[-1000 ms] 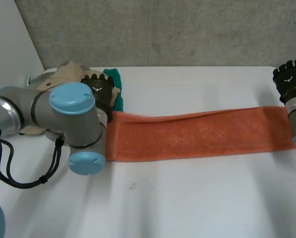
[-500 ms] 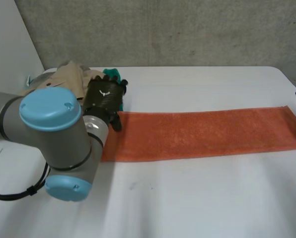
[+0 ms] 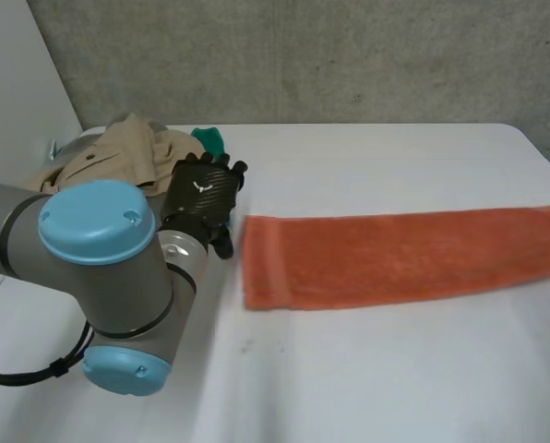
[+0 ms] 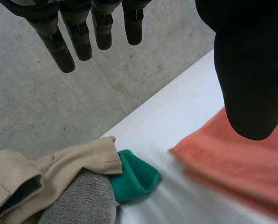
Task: Fold the laundry.
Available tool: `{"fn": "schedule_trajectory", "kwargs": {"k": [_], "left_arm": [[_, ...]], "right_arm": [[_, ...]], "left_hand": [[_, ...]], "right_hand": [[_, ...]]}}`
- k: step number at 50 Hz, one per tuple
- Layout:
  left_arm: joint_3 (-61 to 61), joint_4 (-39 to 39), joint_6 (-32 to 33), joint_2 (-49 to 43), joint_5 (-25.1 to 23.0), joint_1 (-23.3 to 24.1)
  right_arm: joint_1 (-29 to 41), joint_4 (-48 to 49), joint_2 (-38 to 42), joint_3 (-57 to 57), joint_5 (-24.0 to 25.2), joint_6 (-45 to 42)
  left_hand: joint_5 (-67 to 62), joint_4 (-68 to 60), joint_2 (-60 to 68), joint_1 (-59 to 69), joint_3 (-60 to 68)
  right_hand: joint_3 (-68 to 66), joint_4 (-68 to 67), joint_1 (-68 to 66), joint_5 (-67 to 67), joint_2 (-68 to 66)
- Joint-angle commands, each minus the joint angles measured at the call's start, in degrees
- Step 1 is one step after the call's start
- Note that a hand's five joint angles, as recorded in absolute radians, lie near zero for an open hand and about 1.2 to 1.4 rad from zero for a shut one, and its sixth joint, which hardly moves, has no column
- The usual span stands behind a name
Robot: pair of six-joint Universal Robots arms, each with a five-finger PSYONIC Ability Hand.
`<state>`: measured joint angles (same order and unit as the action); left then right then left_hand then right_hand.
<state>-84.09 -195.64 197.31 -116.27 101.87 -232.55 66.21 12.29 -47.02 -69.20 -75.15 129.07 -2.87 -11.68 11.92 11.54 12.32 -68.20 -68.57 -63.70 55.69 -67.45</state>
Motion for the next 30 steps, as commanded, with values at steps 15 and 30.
{"fn": "schedule_trajectory", "kwargs": {"k": [15, 30], "left_arm": [[-7.5, -0.3, -0.2, 8.3, 0.1, -0.7], [-8.4, -2.2, -0.1, 8.3, 0.0, -1.1]], "right_arm": [[36.0, 13.8, -13.8, -16.2, 8.3, -2.2], [56.6, 15.7, -4.6, -19.5, 10.7, -3.6]], "left_hand": [[2.9, 1.7, -1.9, -1.5, -2.3], [2.9, 1.7, -1.9, -1.5, -2.3]], "right_hand": [[-11.8, -11.4, -16.3, 14.3, -12.5], [51.0, 51.4, 46.5, -48.5, 50.3]]}}
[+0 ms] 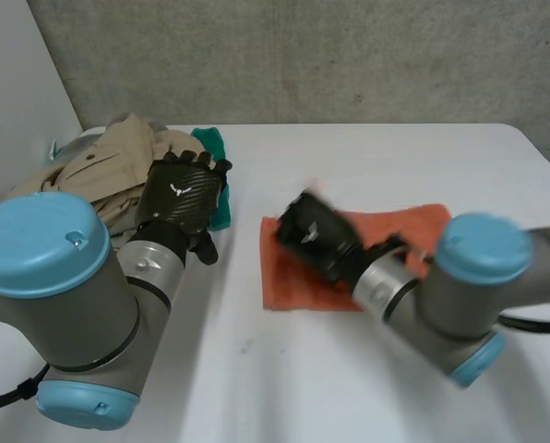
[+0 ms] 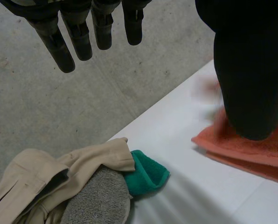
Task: Fold the laundry.
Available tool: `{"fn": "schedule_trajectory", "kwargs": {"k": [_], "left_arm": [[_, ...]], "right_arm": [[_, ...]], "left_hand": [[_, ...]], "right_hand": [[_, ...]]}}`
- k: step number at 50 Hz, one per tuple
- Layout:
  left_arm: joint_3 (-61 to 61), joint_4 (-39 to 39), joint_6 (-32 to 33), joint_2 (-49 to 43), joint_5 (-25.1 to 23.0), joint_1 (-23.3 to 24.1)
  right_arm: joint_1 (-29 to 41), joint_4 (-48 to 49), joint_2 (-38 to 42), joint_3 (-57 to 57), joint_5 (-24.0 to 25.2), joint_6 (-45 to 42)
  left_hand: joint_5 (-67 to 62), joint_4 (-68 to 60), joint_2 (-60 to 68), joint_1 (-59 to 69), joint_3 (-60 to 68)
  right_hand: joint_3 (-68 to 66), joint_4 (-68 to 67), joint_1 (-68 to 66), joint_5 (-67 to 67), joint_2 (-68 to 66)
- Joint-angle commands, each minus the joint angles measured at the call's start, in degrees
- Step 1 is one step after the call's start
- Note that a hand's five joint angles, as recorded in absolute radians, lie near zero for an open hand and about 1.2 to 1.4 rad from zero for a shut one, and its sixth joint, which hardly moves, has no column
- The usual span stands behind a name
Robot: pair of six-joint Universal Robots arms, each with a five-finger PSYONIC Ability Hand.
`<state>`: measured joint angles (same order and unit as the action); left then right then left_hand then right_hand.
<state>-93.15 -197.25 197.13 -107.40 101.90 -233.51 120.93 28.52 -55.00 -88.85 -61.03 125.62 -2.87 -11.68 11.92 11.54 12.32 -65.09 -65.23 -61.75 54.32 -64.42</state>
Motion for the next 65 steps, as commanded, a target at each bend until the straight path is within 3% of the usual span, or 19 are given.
{"fn": "schedule_trajectory", "kwargs": {"k": [1, 4, 9, 13, 16, 22, 23, 25, 28, 31, 35, 40, 48, 51, 54, 56, 58, 62, 65], "left_arm": [[0.9, -0.7, 0.1, -0.6, 0.0, -0.2], [1.9, -1.3, 0.2, -0.8, -0.1, 0.2], [4.1, -1.9, 0.4, -2.1, -0.1, 0.8], [6.0, -1.9, 0.4, -3.8, -0.1, 2.0], [7.0, -1.9, 0.4, -5.1, 0.0, 3.1], [6.9, -1.9, 0.3, -6.2, -0.1, 3.9], [6.7, -1.9, 0.3, -6.3, -0.1, 3.9], [6.3, -1.9, 0.3, -6.3, -0.1, 3.9], [6.0, -1.8, 0.3, -6.3, -0.1, 4.0], [5.3, -1.8, 0.2, -5.5, -0.1, 3.9], [4.3, -1.8, 0.3, -4.4, -0.1, 3.9], [3.0, -1.8, 0.2, -1.5, -0.1, 3.7], [0.6, -1.9, 0.1, 0.4, 0.0, 2.6], [0.4, -1.9, 0.2, 0.4, 0.0, 2.0], [0.8, -2.0, 0.1, 0.3, 0.0, 1.7], [1.3, -2.0, 0.2, 0.3, -0.1, 1.5], [2.4, -2.1, 0.3, 0.2, -0.2, 1.6], [5.7, -2.1, 0.3, -0.6, -1.2, 2.4], [8.8, -2.1, -0.3, -2.1, -4.4, 3.3]], "right_arm": [[1.9, -0.6, 2.5, 0.1, -4.8, 1.6], [0.4, -0.7, -1.6, -0.2, -7.2, 6.7], [-11.9, -7.1, -11.9, -2.1, -7.9, 22.3], [-16.0, -15.1, -11.7, -2.6, -7.8, 28.1], [-17.7, -18.2, -10.9, -3.9, -8.1, 26.8], [-24.4, -19.2, -6.4, -7.3, -10.7, 12.7], [-25.2, -19.5, -5.6, -7.2, -11.6, 10.6], [-26.8, -19.6, -3.5, -6.5, -14.3, 5.4], [-27.1, -19.0, -2.7, -5.6, -17.4, 2.8], [-27.0, -17.8, -2.8, -4.1, -19.0, 3.3], [-23.3, -12.9, -4.8, -2.8, -19.7, 3.8], [-10.7, -7.0, -9.2, -1.8, -18.5, 3.8], [3.7, -2.0, -2.8, -2.6, -10.3, 2.7], [4.7, -2.0, -1.5, -2.6, -9.4, 3.4], [4.7, -1.9, -2.0, -2.6, -9.4, 5.7], [4.1, -1.9, -3.2, -2.7, -9.5, 11.7], [2.5, -2.1, -5.6, -2.8, -9.5, 16.6], [-7.2, -4.3, -15.1, -4.1, -8.8, 38.1], [-10.5, -8.4, -16.5, -3.4, -8.1, 48.4]], "left_hand": [[2.9, 1.7, -1.9, -1.5, -2.3], [2.9, 1.7, -1.9, -1.5, -2.3], [2.9, 1.7, -1.9, -1.5, -2.3], [2.9, 1.7, -1.9, -1.5, -2.3], [2.9, 1.7, -1.9, -1.5, -2.3], [2.9, 1.7, -1.9, -1.5, -2.3], [2.9, 1.7, -1.9, -1.5, -2.3], [2.9, 1.7, -1.9, -1.5, -2.3], [2.9, 1.7, -1.9, -1.5, -2.3], [2.9, 1.7, -1.9, -1.5, -2.3], [2.9, 1.7, -1.9, -1.5, -2.3], [2.9, 1.7, -1.9, -1.5, -2.3], [2.9, 1.7, -1.9, -1.5, -2.3], [2.9, 1.7, -1.9, -1.5, -2.3], [2.9, 1.7, -1.9, -1.5, -2.3], [2.9, 1.7, -1.9, -1.5, -2.3], [2.9, 1.7, -1.9, -1.5, -2.3], [2.9, 1.7, -1.9, -1.5, -2.3], [2.5, 1.3, -1.5, -1.2, -1.9]], "right_hand": [[55.1, 55.2, 51.8, -54.3, 54.4], [55.1, 55.2, 51.8, -54.3, 54.4], [55.1, 55.2, 51.8, -54.3, 54.4], [55.1, 55.2, 51.8, -54.3, 54.4], [55.1, 55.2, 51.8, -54.3, 54.4], [52.0, 52.1, 48.7, -51.2, 51.3], [49.6, 49.8, 46.3, -48.9, 49.0], [29.9, 30.0, 26.5, -29.1, 29.2], [-14.7, -14.6, -18.1, 15.5, -15.4], [-14.9, -14.8, -18.2, 15.7, -15.6], [-14.9, -14.8, -18.2, 15.7, -15.6], [-14.9, -14.8, -18.2, 15.7, -15.6], [-14.9, -14.8, -18.2, 15.7, -15.6], [-14.9, -14.8, -18.2, 15.7, -15.6], [40.2, 40.3, 36.9, -39.4, 39.5], [55.1, 55.2, 51.8, -54.3, 54.4], [55.1, 55.2, 51.8, -54.3, 54.4], [55.1, 55.2, 51.8, -54.3, 54.4], [55.1, 55.2, 51.8, -54.3, 54.4]]}}
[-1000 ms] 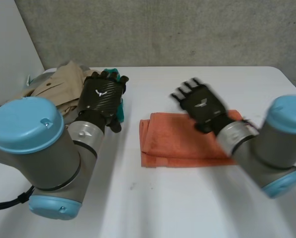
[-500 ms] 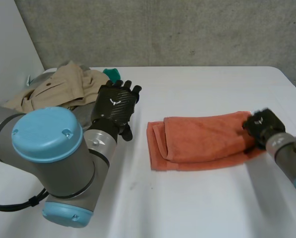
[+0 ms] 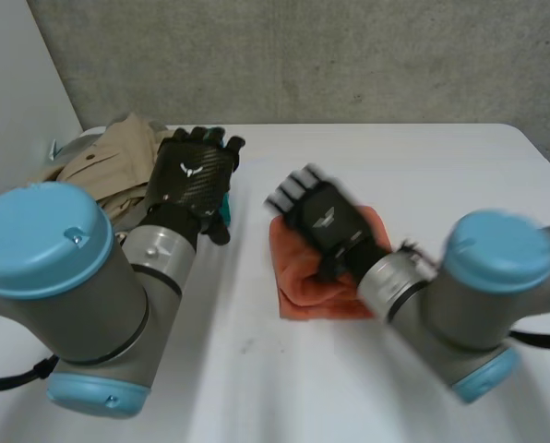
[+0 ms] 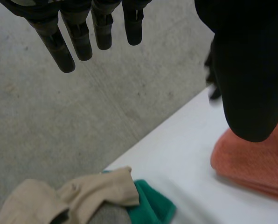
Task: Fold the laundry.
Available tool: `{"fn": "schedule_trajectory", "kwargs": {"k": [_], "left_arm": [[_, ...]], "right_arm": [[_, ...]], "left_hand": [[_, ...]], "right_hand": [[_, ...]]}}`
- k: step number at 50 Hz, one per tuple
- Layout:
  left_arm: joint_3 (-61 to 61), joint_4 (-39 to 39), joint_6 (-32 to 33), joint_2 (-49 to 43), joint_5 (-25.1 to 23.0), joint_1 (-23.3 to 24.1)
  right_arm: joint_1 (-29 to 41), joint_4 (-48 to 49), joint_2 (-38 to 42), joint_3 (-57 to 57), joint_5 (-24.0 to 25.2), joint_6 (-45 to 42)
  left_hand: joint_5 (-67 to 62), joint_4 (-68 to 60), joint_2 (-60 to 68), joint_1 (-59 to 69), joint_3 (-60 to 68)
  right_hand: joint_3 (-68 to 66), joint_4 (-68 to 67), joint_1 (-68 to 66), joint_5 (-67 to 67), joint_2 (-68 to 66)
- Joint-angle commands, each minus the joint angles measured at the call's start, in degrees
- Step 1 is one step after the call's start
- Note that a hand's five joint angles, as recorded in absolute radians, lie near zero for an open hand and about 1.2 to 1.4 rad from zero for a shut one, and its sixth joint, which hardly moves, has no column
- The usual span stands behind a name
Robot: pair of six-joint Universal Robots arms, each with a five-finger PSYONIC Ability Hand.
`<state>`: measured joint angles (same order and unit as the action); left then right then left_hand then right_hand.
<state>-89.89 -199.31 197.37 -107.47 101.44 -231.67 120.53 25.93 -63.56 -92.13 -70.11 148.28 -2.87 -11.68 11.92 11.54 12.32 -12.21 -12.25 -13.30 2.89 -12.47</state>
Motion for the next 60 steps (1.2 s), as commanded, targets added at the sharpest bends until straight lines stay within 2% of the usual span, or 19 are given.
{"fn": "schedule_trajectory", "kwargs": {"k": [1, 3, 9, 11, 16, 22, 25, 32, 34, 39, 45, 48, 53, 54, 58, 60], "left_arm": [[7.3, 0.1, -1.6, -3.3, -6.1, 2.4], [9.4, 0.3, -3.2, -4.8, -8.1, 3.5], [18.3, 2.1, -8.7, -13.4, -12.4, 5.9], [20.6, 3.6, -8.9, -16.1, -12.6, 5.9], [27.7, 10.3, -9.1, -23.7, -12.1, 6.0], [33.1, 20.1, -8.9, -30.7, -8.5, 5.9], [33.1, 22.5, -8.8, -32.2, -6.2, 5.9], [32.3, 24.0, -8.8, -33.9, -4.8, 6.1], [32.3, 24.6, -8.4, -33.9, -4.7, 6.1], [32.3, 25.2, -7.6, -32.6, -4.7, 6.1], [30.9, 25.2, -8.0, -25.3, -5.3, 6.1], [29.3, 25.1, -8.1, -21.8, -5.5, 6.1], [25.9, 25.1, -8.0, -16.9, -5.6, 6.1], [25.2, 25.0, -8.0, -16.1, -5.6, 6.1], [21.8, 24.5, -8.0, -12.4, -6.2, 6.1], [20.1, 24.2, -8.1, -10.8, -7.7, 5.9]], "right_arm": [[-10.9, -7.2, -8.1, 0.2, 1.3, 27.9], [-13.3, -11.5, -8.3, 1.8, 1.8, 31.4], [-17.4, -20.8, -6.8, 5.5, 4.3, 30.8], [-17.4, -23.9, -3.0, 8.6, 5.2, 29.4], [-17.4, -29.3, 4.0, 14.2, 6.7, 26.5], [-17.3, -32.4, 10.2, 18.3, 7.1, 23.4], [-17.3, -32.7, 12.5, 19.5, 6.4, 21.2], [-15.4, -32.7, 15.8, 20.1, 3.1, 15.6], [-15.1, -32.7, 15.4, 20.0, 0.8, 13.2], [-14.7, -32.8, 12.9, 19.1, -1.0, 8.4], [-15.4, -31.5, 7.9, 15.2, -1.4, 7.8], [-15.7, -27.4, 5.6, 11.5, -1.8, 8.5], [-15.8, -20.3, -2.0, 4.4, -6.3, 12.4], [-15.9, -19.0, -4.3, 2.6, -8.5, 14.7], [-18.4, -19.0, -5.3, -0.6, -12.0, 21.7], [-20.0, -19.3, -5.4, -2.5, -12.0, 26.2]], "left_hand": [[1.7, 0.5, -0.7, -0.3, -1.1], [1.1, -0.1, -0.2, 0.2, -0.6], [0.3, -0.9, 0.7, 1.0, 0.3], [0.3, -0.9, 0.7, 1.0, 0.3], [-0.2, -1.4, 1.2, 1.5, 0.8], [-0.5, -1.7, 1.5, 1.9, 1.1], [-0.4, -1.6, 1.3, 1.7, 0.9], [-0.4, -1.6, 1.3, 1.7, 0.9], [-0.4, -1.6, 1.3, 1.7, 0.9], [-0.4, -1.6, 1.3, 1.7, 0.9], [0.3, -0.9, 0.7, 1.0, 0.3], [0.5, -0.7, 0.5, 0.9, 0.1], [1.0, -0.2, 0.0, 0.4, -0.4], [1.0, -0.2, 0.0, 0.4, -0.4], [1.3, 0.1, -0.4, 0.0, -0.8], [1.5, 0.3, -0.5, -0.1, -0.9]], "right_hand": [[2.2, 2.2, 3.3, -2.9, 2.5], [2.2, 2.2, 3.3, -2.9, 2.5], [2.2, 2.2, 3.3, -2.9, 2.5], [2.2, 2.2, 3.3, -2.9, 2.5], [2.2, 2.2, 3.3, -2.9, 2.5], [-0.6, -0.5, 0.5, -0.1, -0.3], [-1.2, -1.2, -0.1, 0.6, -1.0], [-3.6, -3.5, -2.5, 2.9, -3.3], [-5.8, -5.7, -4.7, 5.1, -5.5], [-8.5, -8.4, -7.4, 7.8, -8.2], [-8.8, -8.8, -7.7, 8.1, -8.5], [-8.1, -8.1, -7.0, 7.5, -7.9], [-6.6, -6.6, -5.5, 5.9, -6.4], [-5.5, -5.4, -4.4, 4.8, -5.2], [-4.4, -4.4, -3.3, 3.8, -4.2], [-4.3, -4.2, -3.2, 3.6, -4.0]]}}
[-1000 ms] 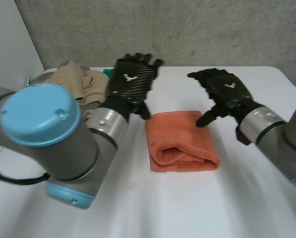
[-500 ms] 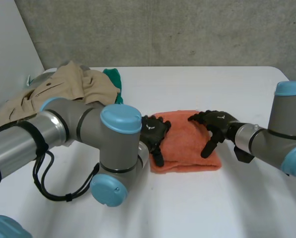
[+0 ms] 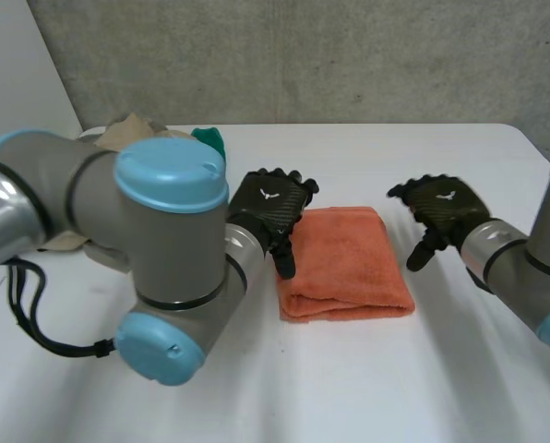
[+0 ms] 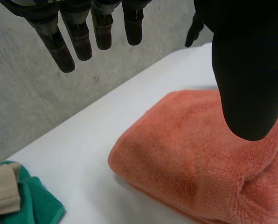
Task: Fold the laundry.
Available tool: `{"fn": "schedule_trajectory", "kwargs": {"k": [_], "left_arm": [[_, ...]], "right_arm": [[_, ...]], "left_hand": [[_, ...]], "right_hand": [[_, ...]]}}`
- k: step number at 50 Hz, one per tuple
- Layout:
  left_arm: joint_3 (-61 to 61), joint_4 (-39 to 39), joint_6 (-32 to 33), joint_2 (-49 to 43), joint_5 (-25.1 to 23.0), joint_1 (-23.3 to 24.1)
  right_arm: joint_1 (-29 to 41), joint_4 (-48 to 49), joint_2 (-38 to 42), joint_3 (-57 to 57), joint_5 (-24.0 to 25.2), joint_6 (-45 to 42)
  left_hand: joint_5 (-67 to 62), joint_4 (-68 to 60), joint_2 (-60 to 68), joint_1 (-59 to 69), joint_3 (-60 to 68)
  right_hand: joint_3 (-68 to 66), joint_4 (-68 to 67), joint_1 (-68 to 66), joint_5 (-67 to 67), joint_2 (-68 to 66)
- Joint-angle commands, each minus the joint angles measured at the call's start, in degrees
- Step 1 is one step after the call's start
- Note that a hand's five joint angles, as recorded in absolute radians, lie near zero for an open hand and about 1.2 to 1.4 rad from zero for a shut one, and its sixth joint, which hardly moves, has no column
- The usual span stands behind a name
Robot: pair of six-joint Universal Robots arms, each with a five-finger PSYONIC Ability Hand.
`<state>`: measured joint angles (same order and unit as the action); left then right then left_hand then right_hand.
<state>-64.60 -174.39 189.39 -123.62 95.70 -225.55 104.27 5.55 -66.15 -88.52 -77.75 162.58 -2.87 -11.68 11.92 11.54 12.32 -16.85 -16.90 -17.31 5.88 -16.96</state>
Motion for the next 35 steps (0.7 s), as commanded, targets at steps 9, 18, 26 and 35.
{"fn": "schedule_trajectory", "kwargs": {"k": [9, 18, 26, 35], "left_arm": [[-10.0, -3.5, -0.7, 8.4, -7.8, -0.5], [-11.7, -4.7, -0.8, 9.2, -9.2, -0.5], [-13.0, -5.3, -0.9, 10.1, -9.7, -0.9], [-14.7, -6.8, -0.9, 10.6, -10.6, -2.7]], "right_arm": [[-3.7, 1.4, -0.5, -10.7, -0.4, 24.4], [0.8, 4.9, 4.9, -9.8, 1.5, 31.7], [3.6, 5.5, 7.6, -8.2, 0.6, 31.5], [5.9, 6.8, 10.3, -6.3, -3.9, 31.5]], "left_hand": [[1.3, 0.1, -0.4, 0.0, -0.8], [1.1, 0.0, -0.2, 0.2, -0.6], [1.1, 0.0, -0.2, 0.2, -0.6], [1.1, 0.0, -0.2, 0.2, -0.6]], "right_hand": [[-0.6, -0.6, -0.2, 1.6, -0.5], [-1.6, -1.6, -1.2, 2.6, -1.5], [-2.2, -2.1, -1.7, 3.1, -2.0], [-18.9, -18.9, -18.5, 19.9, -18.8]]}}
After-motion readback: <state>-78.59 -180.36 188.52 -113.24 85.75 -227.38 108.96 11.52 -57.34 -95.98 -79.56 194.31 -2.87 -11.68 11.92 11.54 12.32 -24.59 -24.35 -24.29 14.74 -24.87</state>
